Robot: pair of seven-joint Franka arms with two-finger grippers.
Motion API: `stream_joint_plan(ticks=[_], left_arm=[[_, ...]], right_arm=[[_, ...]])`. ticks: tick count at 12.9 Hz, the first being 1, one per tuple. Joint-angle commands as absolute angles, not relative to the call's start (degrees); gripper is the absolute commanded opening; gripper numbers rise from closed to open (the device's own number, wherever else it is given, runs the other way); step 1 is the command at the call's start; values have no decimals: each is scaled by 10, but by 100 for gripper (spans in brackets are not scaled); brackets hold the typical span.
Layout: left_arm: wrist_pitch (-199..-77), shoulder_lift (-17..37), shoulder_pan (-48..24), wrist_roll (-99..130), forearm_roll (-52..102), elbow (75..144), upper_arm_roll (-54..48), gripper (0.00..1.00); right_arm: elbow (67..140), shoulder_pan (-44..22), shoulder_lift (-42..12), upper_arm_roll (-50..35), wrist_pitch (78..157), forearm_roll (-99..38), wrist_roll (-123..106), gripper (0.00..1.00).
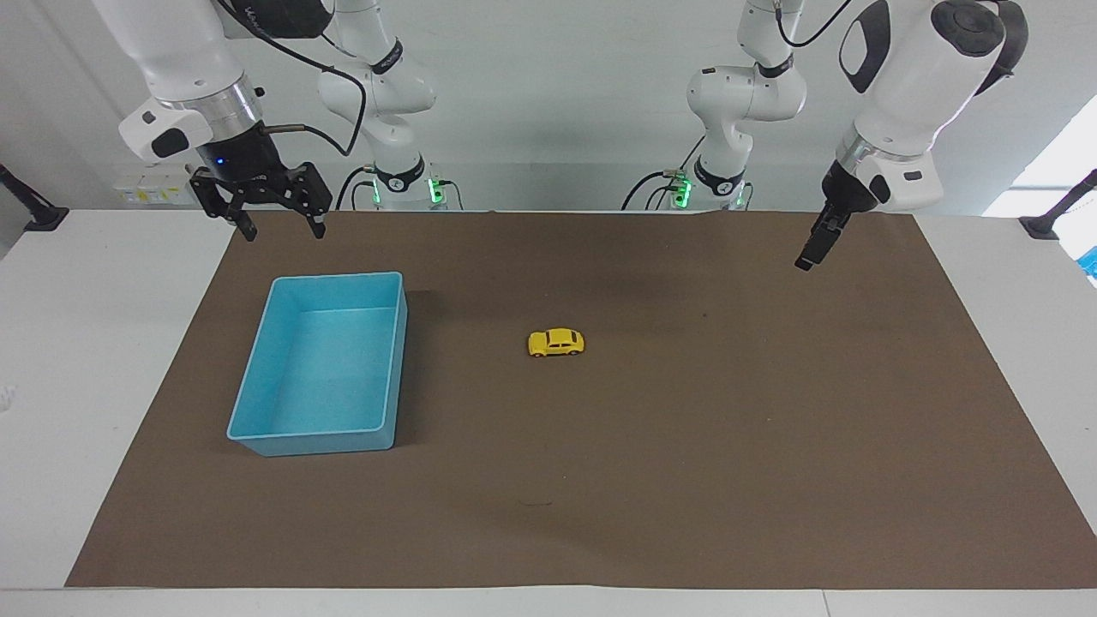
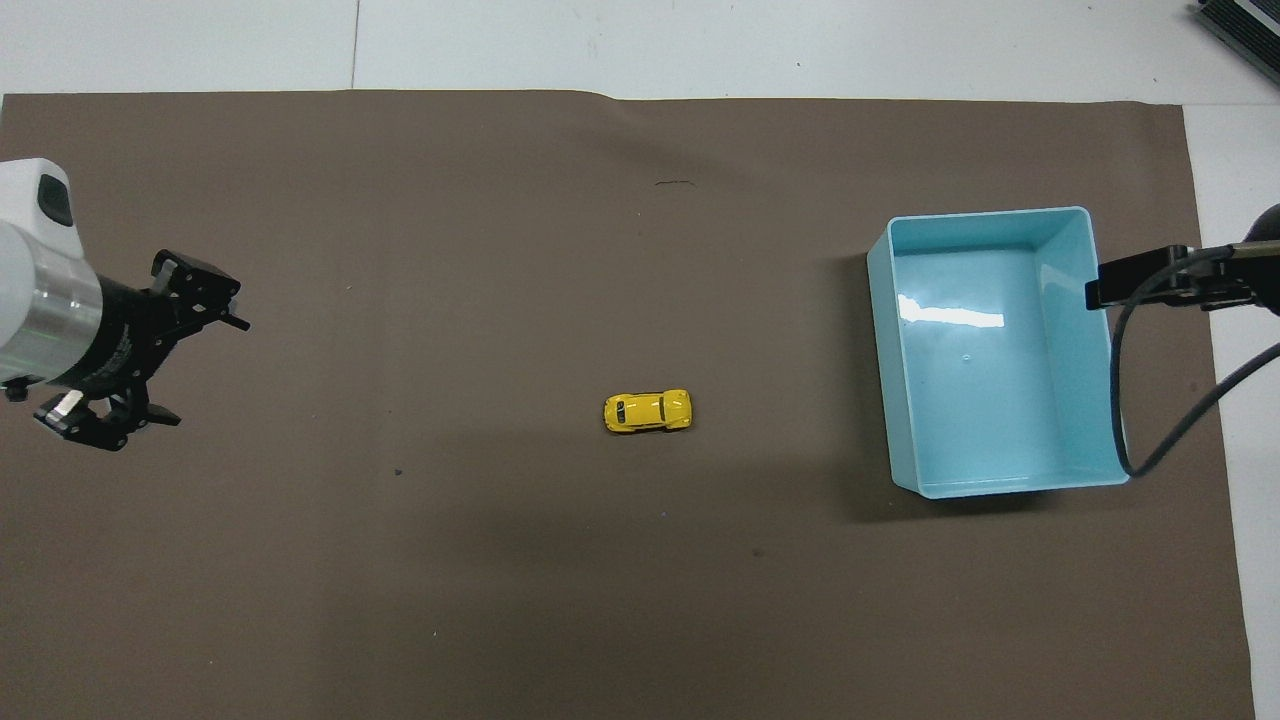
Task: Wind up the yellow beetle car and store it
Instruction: 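Move the left gripper toward the yellow toy car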
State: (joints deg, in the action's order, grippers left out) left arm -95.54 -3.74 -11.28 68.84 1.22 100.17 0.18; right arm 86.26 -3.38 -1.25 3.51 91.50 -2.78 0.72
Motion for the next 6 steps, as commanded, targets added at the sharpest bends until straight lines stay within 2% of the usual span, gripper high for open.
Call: stream_joint_plan(ticks=[1,6], left_arm=[[-985,-38,-159,834,15,1014,8,100],[-1009,-15,-210,977,15,1009,7,100]], right_arm=[[862,-31,-6,34,905,-26,18,100],[862,-30,-6,34,905,-26,18,100]])
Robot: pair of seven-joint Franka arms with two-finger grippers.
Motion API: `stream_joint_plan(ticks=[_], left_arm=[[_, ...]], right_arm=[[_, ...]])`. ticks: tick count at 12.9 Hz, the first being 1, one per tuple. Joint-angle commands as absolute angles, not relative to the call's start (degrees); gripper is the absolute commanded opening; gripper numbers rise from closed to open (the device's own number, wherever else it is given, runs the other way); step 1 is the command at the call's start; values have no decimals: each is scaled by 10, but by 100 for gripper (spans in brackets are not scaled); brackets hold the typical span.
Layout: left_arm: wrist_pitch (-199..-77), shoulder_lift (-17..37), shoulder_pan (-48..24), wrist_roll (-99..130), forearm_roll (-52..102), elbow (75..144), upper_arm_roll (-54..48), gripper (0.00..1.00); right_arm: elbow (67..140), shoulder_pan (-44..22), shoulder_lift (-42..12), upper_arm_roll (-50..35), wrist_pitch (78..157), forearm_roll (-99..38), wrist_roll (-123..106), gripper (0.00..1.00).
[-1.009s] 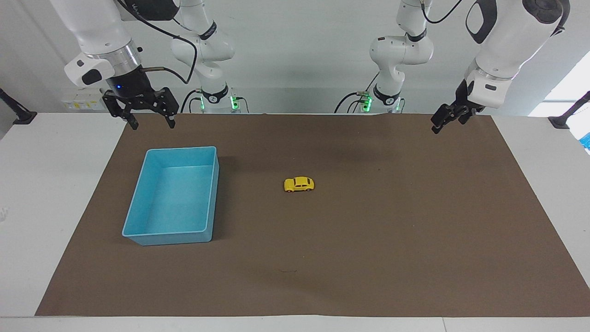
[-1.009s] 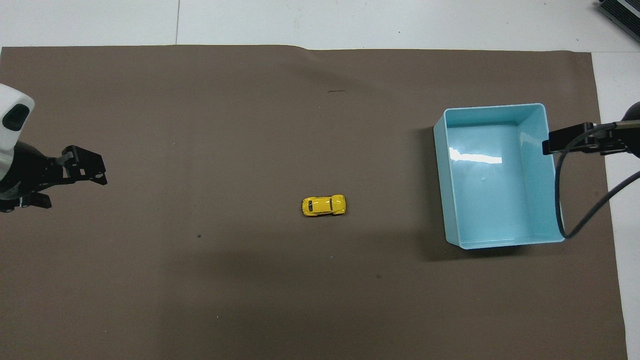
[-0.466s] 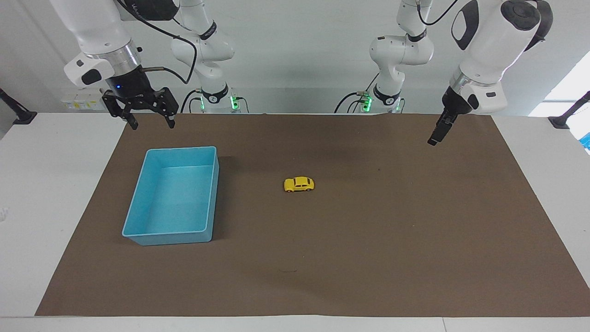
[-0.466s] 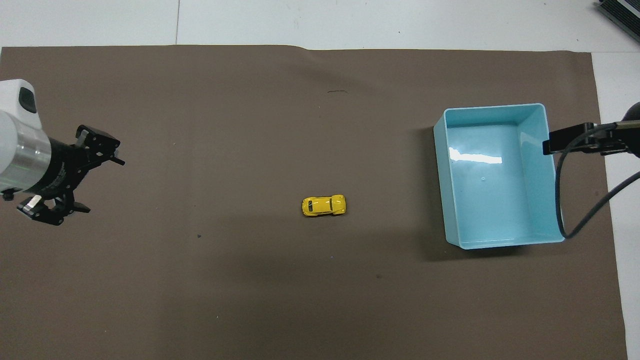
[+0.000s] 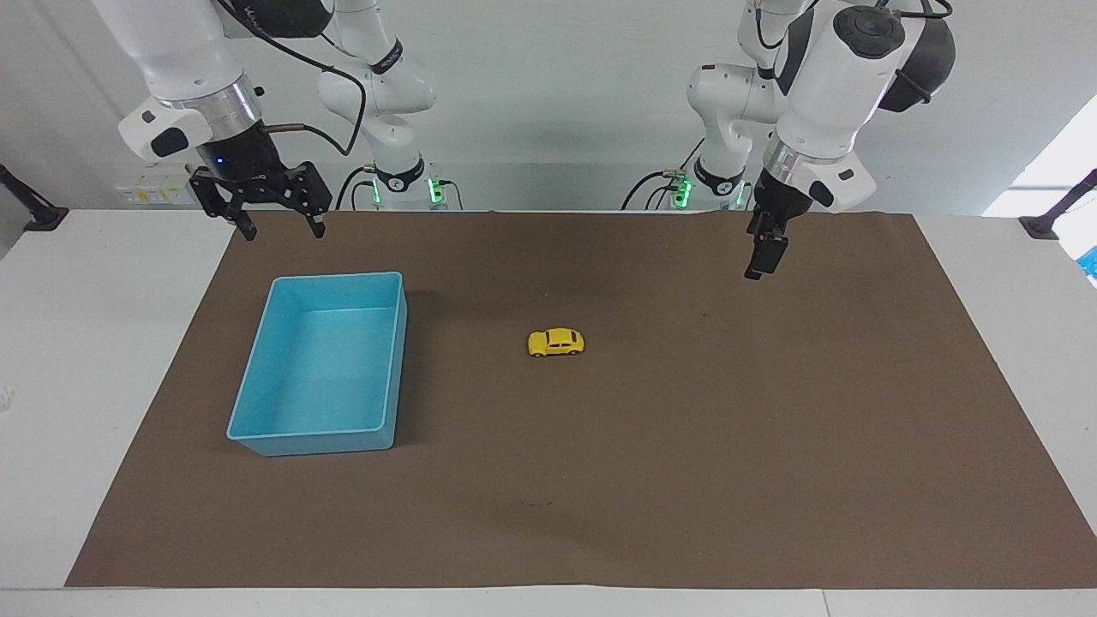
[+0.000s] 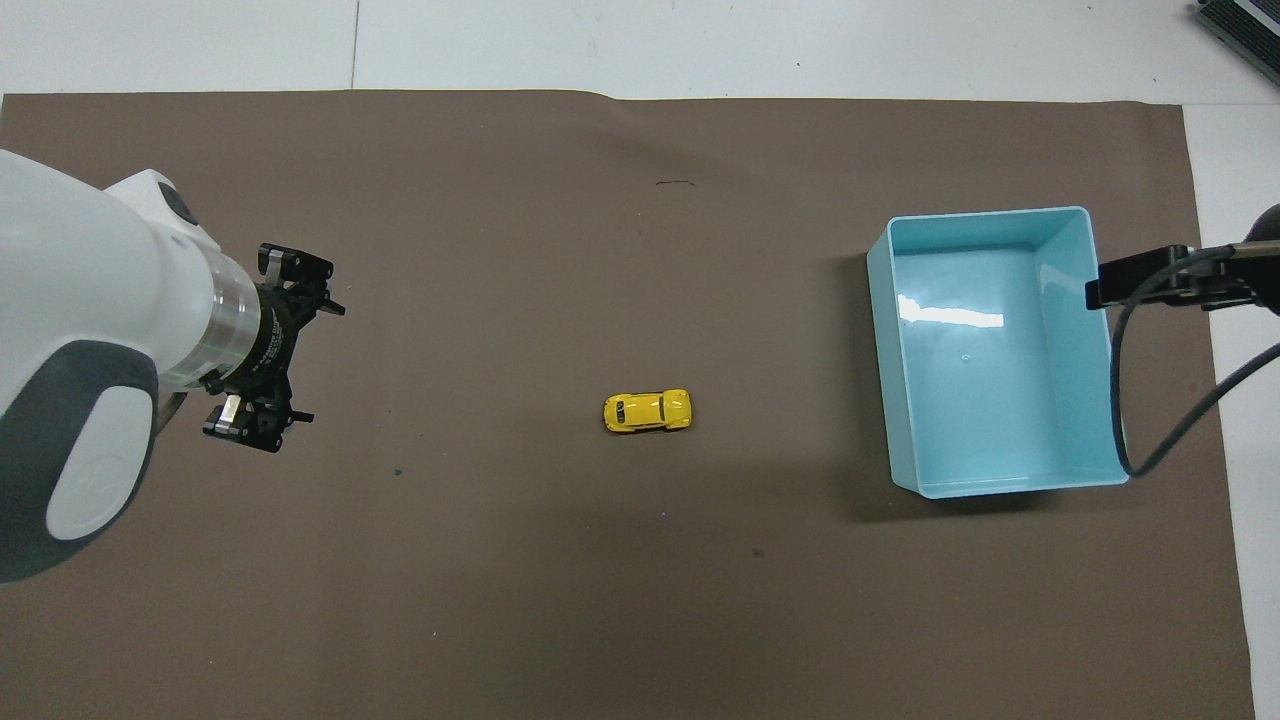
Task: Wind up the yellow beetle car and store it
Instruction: 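Move the left gripper toward the yellow toy car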
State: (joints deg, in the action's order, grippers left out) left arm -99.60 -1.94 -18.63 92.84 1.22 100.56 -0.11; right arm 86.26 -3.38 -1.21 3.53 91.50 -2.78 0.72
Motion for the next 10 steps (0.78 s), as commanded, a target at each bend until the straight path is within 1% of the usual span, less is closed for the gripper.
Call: stream_joint_plan(ticks=[1,2,5,6,8,10], left_arm=[[-1020,-5,-220,1014,15,1005,6,100],[-1034,1,-231,1046,15,1005,5,100],[-1073,53,-272,1119,14,1005,6,100],[-1084,61,-279,1141,14,1005,5,100],[-1118,106,-308,1187,14,1005,5,100],[-1155,131,-316,1220,15,1008,4,100]], right_arm=[[862,-30,-6,34,905,-26,18,100],[862,-29,-6,34,905,-26,18,100],[862,-26,-6,34,904,-26,18,100],[862,-26,-6,34,905,-26,18,100],[862,-26,-6,34,905,-26,18,100],[862,-25,-6,34,905,-26,18,100]])
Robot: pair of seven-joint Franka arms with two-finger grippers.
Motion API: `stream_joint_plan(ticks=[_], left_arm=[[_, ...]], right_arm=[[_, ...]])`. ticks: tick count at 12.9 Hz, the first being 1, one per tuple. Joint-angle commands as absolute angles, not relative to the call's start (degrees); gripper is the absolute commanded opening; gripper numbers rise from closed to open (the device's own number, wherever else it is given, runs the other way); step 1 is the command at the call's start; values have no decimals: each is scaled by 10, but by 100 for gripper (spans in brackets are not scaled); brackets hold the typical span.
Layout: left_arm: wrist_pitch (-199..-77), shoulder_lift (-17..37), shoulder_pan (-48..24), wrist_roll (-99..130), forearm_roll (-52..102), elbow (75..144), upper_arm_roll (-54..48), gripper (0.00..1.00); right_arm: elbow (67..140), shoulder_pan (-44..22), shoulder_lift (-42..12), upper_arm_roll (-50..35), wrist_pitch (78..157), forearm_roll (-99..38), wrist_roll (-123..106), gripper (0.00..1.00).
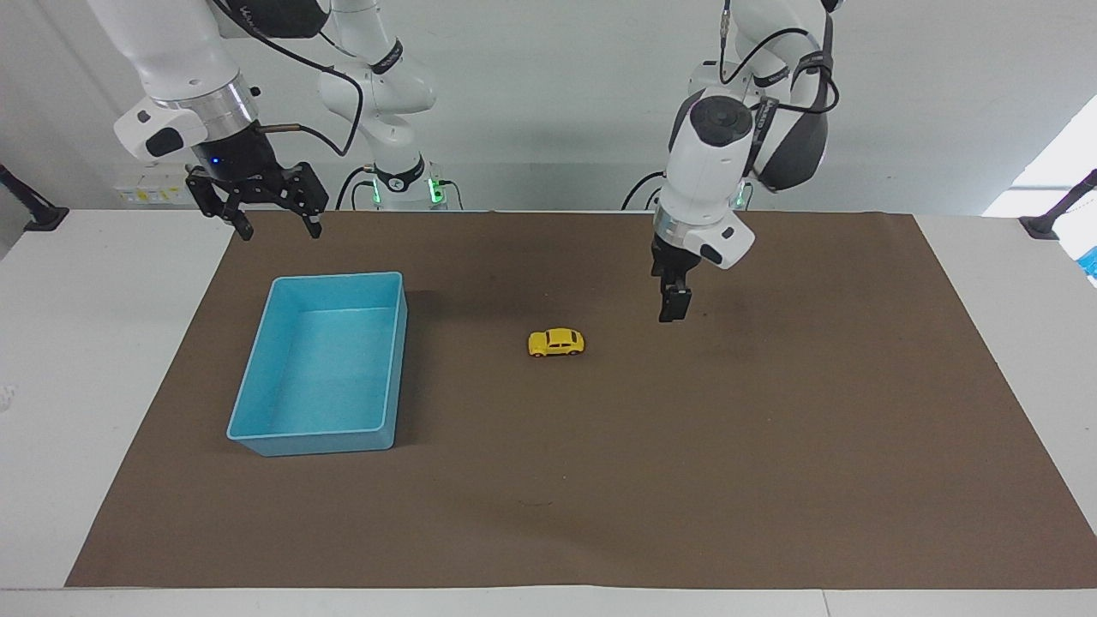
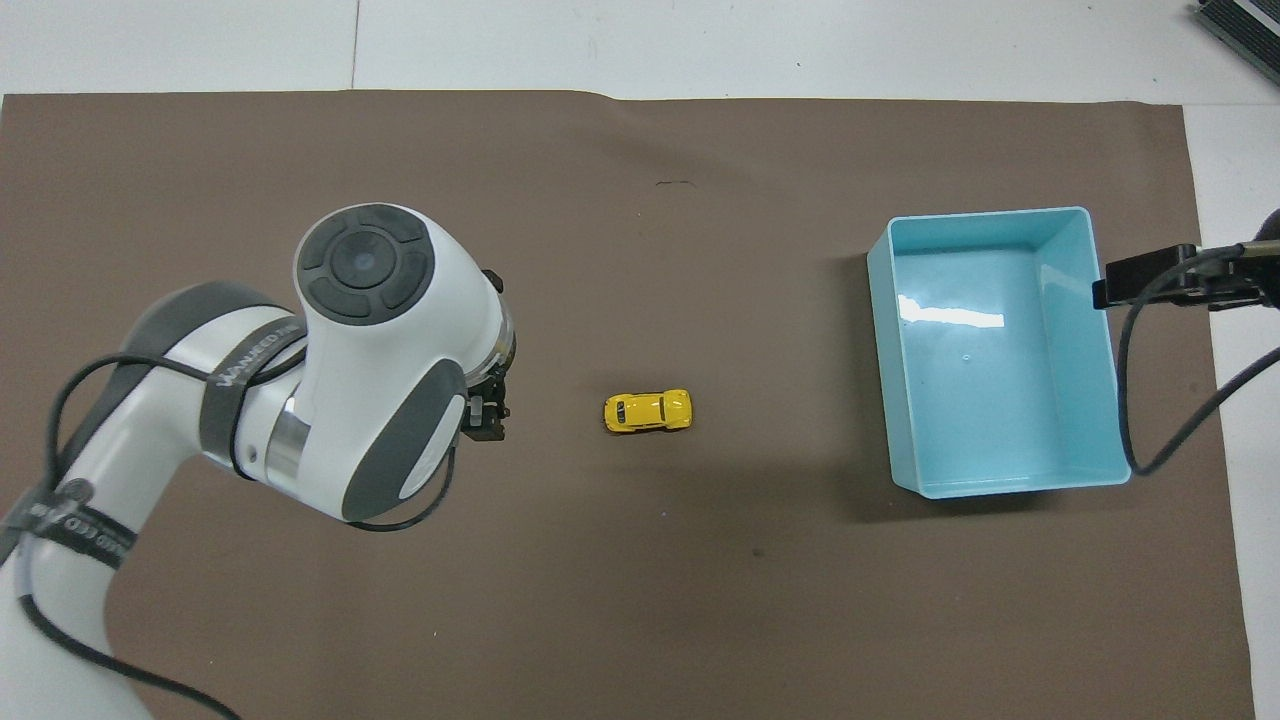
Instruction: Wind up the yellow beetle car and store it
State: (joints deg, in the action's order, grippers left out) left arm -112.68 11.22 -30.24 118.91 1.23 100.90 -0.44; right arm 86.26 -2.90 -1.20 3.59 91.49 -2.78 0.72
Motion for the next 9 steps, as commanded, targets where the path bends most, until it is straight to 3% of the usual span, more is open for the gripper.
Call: stream_joint_plan(ticks=[1,9], left_arm=[[-1175,147,-331,1235,15,1008,4,100],[-1298,247,-421,1368,19,1004,4,100]], right_arm=[[862,-25,-6,34,905,-26,18,100],[862,-22,-6,34,905,-26,18,100]])
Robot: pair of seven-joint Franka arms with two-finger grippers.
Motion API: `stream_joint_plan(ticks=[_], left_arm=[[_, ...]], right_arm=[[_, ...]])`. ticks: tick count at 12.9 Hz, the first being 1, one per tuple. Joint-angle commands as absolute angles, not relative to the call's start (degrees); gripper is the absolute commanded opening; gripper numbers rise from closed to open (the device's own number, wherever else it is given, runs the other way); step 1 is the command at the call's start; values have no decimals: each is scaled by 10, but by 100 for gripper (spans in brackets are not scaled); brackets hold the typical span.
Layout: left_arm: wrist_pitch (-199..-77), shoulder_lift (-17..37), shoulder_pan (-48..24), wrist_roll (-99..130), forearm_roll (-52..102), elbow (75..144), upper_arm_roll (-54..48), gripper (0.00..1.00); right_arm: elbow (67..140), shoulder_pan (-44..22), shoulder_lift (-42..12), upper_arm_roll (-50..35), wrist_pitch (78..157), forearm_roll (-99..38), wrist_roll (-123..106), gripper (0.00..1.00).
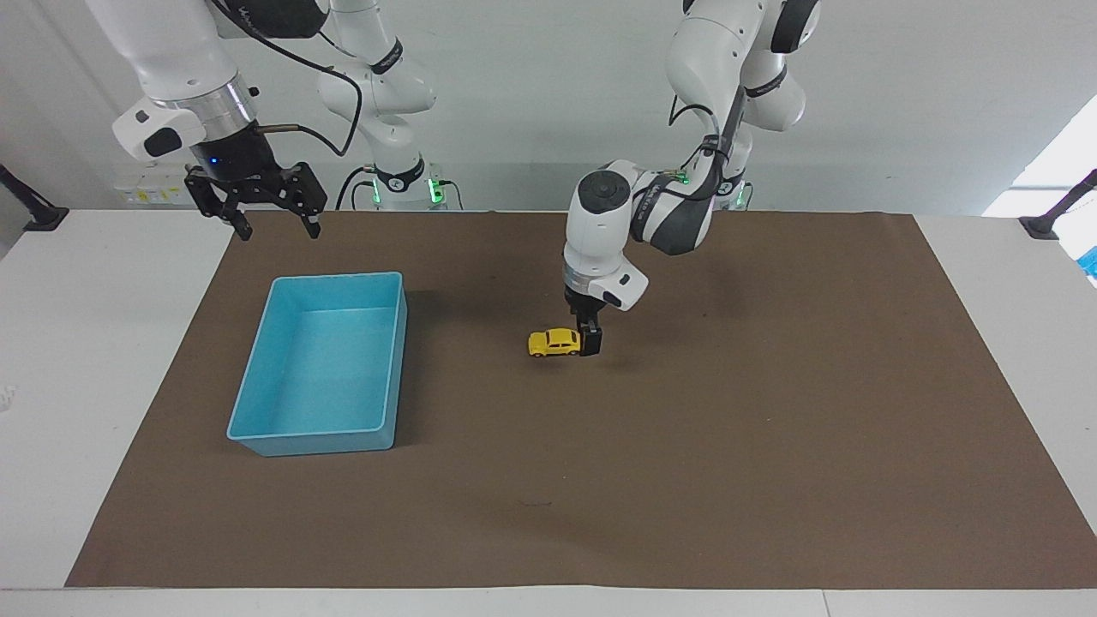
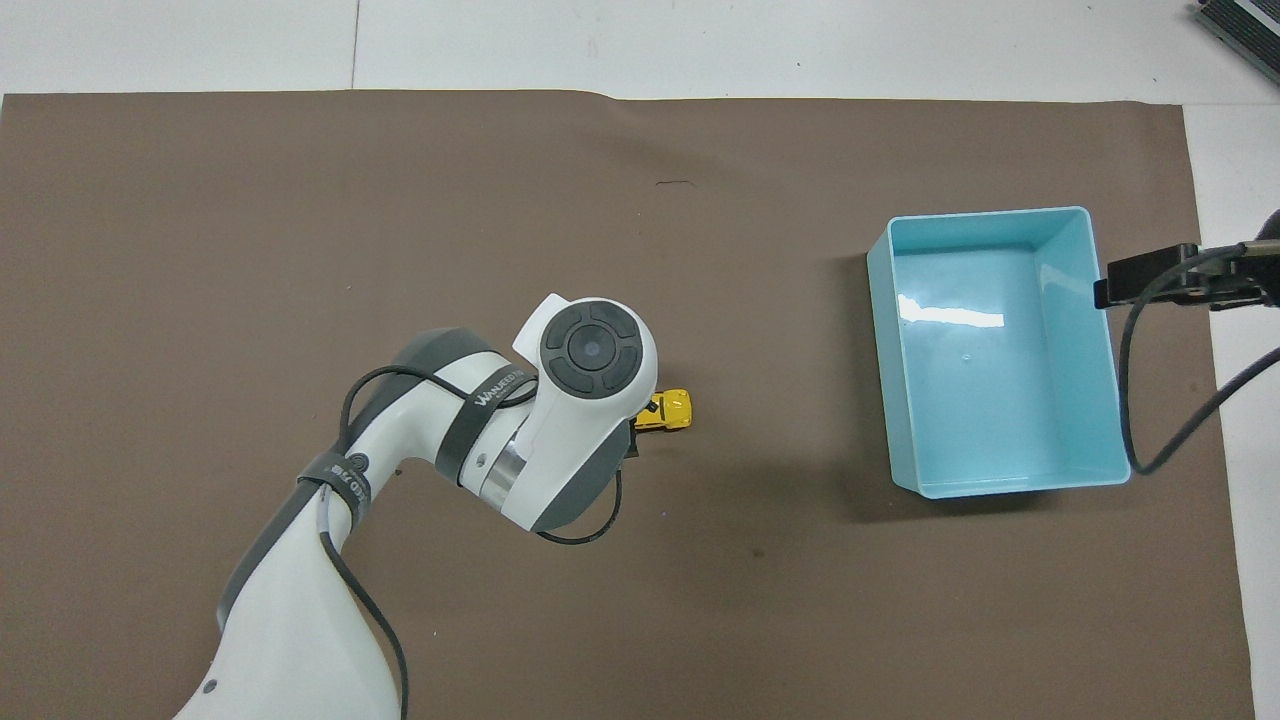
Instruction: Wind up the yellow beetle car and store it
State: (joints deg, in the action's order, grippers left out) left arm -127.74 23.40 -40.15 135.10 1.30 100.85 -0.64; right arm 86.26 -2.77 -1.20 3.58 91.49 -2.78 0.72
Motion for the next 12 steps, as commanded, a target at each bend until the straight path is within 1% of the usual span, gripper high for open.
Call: stream_joint_plan(ticks=[1,10,11,12], left_arm=[[-1311,249,-422,1373,20,1004,4,100],[-1326,260,-430,1386,20,1011,4,100],[-1322,260,-430,1385,20,1010,4,97],[-1323,260,-429,1384,20,1011,4,72]], right_arm=[[862,-21,-6,34,905,-26,18,100],[862,-19,-6,34,905,-26,18,100],[862,-19,-6,34,905,-26,18,100],[862,-19,-6,34,905,-26,18,100]])
